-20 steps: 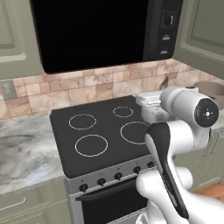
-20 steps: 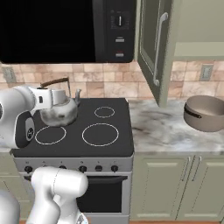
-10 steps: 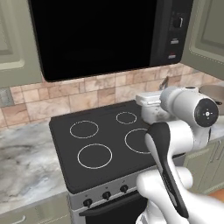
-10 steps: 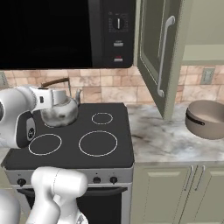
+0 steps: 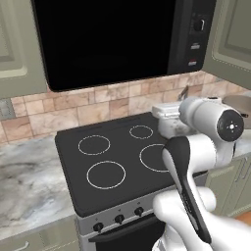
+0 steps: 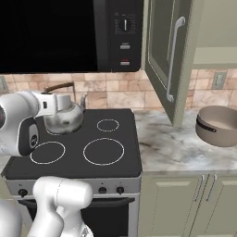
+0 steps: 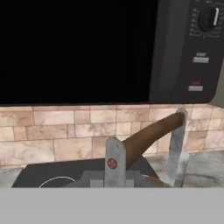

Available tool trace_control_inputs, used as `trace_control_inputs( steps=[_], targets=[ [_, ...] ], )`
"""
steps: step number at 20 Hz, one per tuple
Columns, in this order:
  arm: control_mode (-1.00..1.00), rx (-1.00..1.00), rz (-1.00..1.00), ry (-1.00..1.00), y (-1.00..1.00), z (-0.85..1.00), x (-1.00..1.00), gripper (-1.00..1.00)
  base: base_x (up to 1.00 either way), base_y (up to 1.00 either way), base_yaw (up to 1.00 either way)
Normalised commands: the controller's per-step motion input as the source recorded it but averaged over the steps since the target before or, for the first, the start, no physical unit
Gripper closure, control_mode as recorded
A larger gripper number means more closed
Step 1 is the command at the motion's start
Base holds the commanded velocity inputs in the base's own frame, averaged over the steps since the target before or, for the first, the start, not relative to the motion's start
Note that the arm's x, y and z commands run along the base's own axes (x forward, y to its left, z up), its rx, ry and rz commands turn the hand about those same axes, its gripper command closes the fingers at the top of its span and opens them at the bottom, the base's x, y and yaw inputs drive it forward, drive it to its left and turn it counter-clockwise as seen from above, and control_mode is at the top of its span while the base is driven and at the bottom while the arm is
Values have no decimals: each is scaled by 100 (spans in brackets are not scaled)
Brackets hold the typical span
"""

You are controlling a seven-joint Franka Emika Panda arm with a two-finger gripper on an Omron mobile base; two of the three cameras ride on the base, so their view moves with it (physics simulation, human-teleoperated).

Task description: Pick the kettle from the cabinet and place it on a stove burner. Then pick the pot from the counter and place it on another stove burner. Finally, turn both burners on.

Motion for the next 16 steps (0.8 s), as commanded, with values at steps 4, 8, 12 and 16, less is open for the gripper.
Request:
trace_control_inputs(
  steps=[4, 8, 12, 16],
  targets=[
    [-100, 0, 0, 0, 0, -10, 29, 100, 0, 0, 0],
    [-100, 0, -2, 0, 0, -10, 34, 100, 0, 0, 0],
    [-100, 0, -6, 0, 1, -11, 30, 100, 0, 0, 0],
    [-100, 0, -11, 0, 3, -14, 29, 100, 0, 0, 0]
  ],
)
